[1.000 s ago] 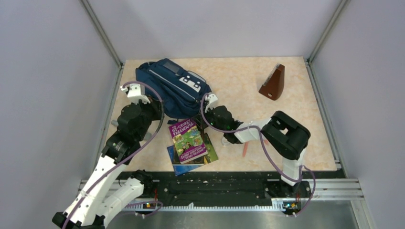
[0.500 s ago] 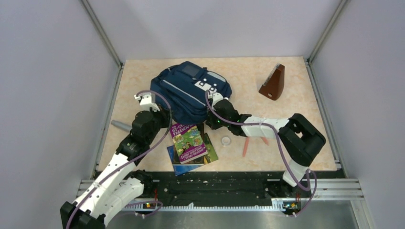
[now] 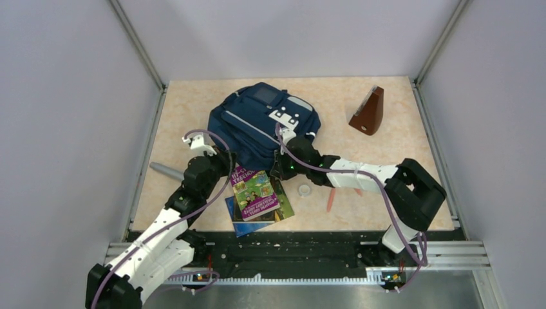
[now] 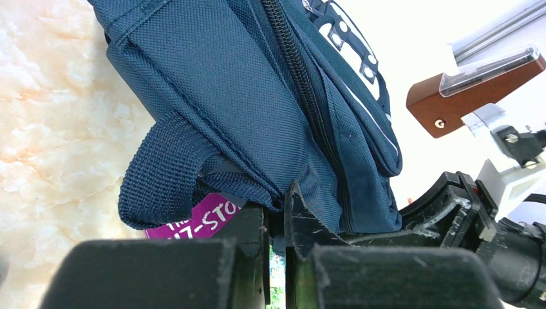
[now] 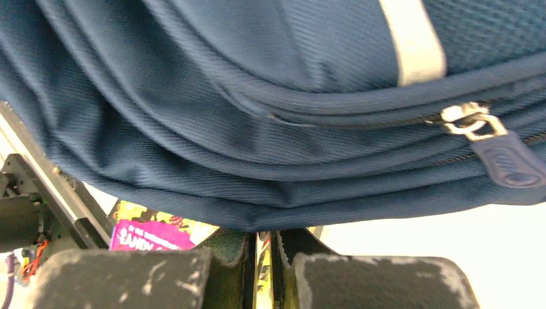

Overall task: Pack the student bag
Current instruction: Unzip the student bag at the center of the board.

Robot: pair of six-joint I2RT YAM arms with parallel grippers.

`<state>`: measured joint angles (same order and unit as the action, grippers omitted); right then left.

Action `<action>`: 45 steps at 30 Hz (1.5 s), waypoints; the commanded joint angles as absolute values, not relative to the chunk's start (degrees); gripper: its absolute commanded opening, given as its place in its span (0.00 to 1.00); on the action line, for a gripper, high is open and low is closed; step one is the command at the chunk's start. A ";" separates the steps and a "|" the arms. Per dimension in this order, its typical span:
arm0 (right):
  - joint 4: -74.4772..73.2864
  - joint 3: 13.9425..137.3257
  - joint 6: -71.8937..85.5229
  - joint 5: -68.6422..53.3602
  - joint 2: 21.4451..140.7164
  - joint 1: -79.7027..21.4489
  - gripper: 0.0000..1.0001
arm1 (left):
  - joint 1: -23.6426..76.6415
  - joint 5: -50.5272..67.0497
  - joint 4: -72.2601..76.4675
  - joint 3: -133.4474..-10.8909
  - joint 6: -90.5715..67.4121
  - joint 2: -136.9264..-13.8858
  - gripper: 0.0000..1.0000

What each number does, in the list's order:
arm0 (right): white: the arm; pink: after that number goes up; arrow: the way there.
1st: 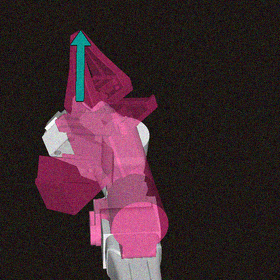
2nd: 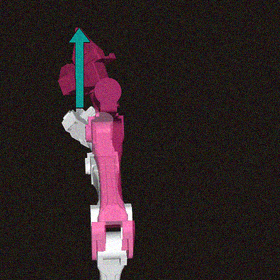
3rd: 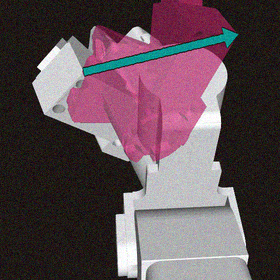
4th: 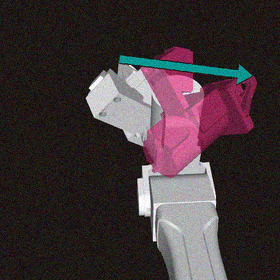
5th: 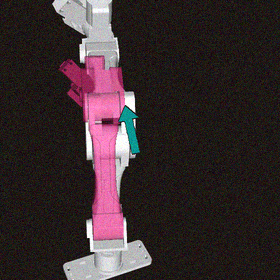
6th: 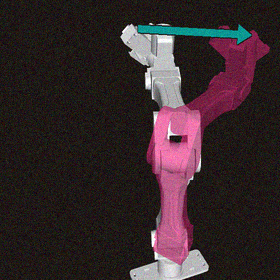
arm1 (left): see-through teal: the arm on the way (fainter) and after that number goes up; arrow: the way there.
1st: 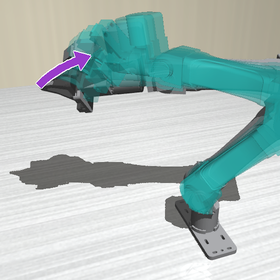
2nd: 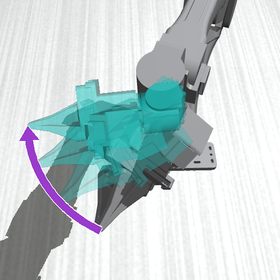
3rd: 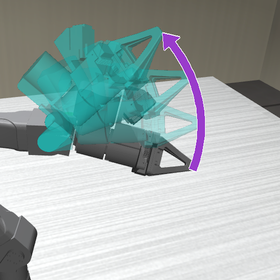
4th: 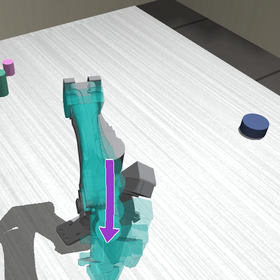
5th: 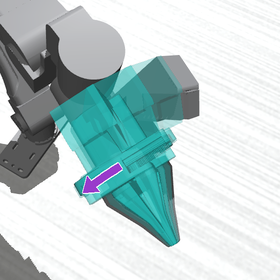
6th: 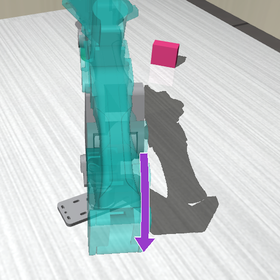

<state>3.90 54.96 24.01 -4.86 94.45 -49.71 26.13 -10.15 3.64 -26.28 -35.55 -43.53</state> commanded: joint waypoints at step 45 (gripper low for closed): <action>1.81 59.97 28.92 -0.97 92.10 -53.76 0.00 | 26.59 -12.97 -11.91 -26.14 -25.12 -25.65 0.80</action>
